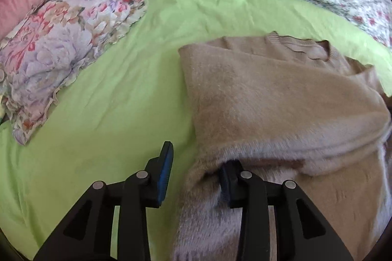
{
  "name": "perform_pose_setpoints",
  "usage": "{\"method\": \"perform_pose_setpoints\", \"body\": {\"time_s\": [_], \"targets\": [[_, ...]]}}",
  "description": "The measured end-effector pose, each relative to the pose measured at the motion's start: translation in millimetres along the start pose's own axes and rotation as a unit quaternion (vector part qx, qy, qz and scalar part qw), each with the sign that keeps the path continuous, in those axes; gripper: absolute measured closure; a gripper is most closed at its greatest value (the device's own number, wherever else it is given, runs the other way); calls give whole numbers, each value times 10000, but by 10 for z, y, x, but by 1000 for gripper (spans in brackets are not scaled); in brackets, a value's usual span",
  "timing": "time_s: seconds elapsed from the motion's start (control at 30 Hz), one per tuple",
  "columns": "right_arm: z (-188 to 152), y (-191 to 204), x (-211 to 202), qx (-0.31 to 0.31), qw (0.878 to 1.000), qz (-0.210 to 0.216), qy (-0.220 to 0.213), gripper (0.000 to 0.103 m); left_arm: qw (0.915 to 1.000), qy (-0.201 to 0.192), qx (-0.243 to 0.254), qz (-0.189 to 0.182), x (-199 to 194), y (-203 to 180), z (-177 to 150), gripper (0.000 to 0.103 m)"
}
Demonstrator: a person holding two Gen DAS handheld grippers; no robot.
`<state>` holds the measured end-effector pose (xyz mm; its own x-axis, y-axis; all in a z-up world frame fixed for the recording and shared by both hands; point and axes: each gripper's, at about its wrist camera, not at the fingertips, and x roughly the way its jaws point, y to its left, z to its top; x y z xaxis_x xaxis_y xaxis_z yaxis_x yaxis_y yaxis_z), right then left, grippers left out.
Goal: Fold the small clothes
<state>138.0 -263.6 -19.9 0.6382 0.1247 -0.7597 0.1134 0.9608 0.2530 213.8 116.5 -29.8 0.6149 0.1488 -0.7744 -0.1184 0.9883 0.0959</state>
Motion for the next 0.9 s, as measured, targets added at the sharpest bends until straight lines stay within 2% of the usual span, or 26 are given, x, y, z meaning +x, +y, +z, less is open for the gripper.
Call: {"method": "perform_pose_setpoints", "body": {"time_s": [0.07, 0.17, 0.27, 0.33, 0.4, 0.47, 0.53, 0.6, 0.7, 0.77, 0.8, 0.83, 0.9], "targets": [[-31, -45, -91, 10, 10000, -26, -49, 79, 9998, 93, 79, -169, -86, 48, -43, 58], [-49, -118, -248, 7, 9999, -68, -102, 76, 9979, 104, 38, -641, -238, 175, -89, 56], [-10, -175, -417, 26, 9996, -1, -266, 73, 9939, 23, -138, -1091, -383, 328, -42, 42], [23, -168, -478, 9, 9993, 35, -368, 67, 9915, -19, -314, -1262, -386, 405, 83, 35], [117, -111, -497, -43, 9988, 188, -456, 65, 9874, 35, -508, -1495, -274, 454, 254, 29], [215, -23, -454, -158, 9981, 335, -493, 63, 9870, 140, -637, -1469, -88, 459, 416, 29], [301, 63, -370, -293, 9972, 494, -486, 63, 9819, 417, -762, -1686, 185, 432, 565, 29], [372, 145, -251, -394, 9961, 696, -376, 63, 9797, 694, -842, -1684, 409, 390, 646, 29], [385, 258, -26, -674, 9931, 954, -80, 63, 9790, 891, -689, -1699, 666, 243, 698, 29], [356, 295, 132, -786, 9920, 963, 198, 63, 9821, 761, -535, -1639, 707, 150, 699, 51], [327, 292, 238, -824, 9926, 806, 388, 63, 9828, 604, -394, -1703, 680, 81, 694, 77], [307, 273, 309, -823, 9930, 696, 492, 63, 9840, 474, -308, -1689, 641, 29, 691, 90], [296, 198, 393, -685, 9954, 497, 452, 63, 9900, 68, -251, -1389, 512, -32, 697, 95]]}}
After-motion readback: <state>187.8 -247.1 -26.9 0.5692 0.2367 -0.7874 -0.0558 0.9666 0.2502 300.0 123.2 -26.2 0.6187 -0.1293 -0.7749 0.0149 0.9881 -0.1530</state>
